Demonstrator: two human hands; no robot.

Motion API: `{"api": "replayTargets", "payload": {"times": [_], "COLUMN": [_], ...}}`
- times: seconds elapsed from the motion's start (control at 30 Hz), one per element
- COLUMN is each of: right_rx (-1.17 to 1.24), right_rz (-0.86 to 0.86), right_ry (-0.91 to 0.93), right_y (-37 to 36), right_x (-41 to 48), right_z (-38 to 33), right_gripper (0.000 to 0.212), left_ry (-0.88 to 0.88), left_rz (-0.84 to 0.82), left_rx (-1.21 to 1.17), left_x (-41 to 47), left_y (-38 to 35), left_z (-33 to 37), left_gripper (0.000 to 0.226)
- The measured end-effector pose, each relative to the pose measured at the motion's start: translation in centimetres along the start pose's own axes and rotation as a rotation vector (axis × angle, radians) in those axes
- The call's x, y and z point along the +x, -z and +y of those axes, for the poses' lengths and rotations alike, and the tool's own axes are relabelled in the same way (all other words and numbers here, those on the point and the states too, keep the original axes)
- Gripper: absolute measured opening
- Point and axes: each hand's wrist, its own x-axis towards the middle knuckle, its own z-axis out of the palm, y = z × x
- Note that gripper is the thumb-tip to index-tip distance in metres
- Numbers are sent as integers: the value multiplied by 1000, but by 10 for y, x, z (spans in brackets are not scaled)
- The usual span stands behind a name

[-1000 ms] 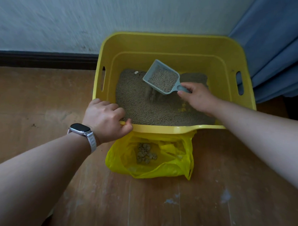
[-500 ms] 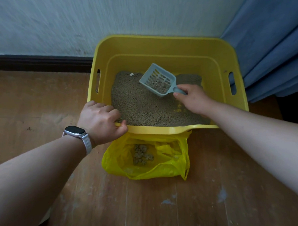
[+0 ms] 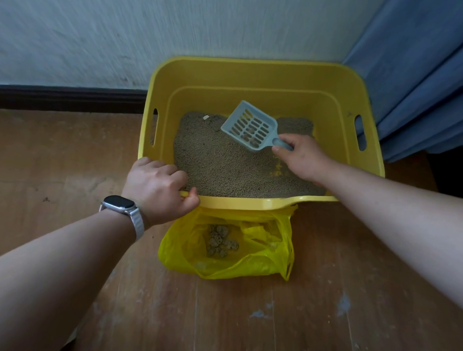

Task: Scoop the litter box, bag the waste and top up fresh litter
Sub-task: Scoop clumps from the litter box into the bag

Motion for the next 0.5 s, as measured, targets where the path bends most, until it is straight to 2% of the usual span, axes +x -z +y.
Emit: {"api": "replayTargets", "payload": {"times": [0.27,0.4,0.5], "right_rx": [-106,-158,-152], "right_rz": [29,-26,14], "right_ry": [-30,15,32], "right_y": [0,3,15], "right_x": [-9,-21,-33], "right_z": [0,-9,-22], "right_gripper": [23,25,25], "left_ry": [9,11,-4], "left_rz": [-8,-14,-12], "left_rx": [7,15,11], "left_x": [0,-1,-1], "left_y": [-2,-1,-1], "left_z": [0,-1,0], "left_gripper": [43,43,44]}}
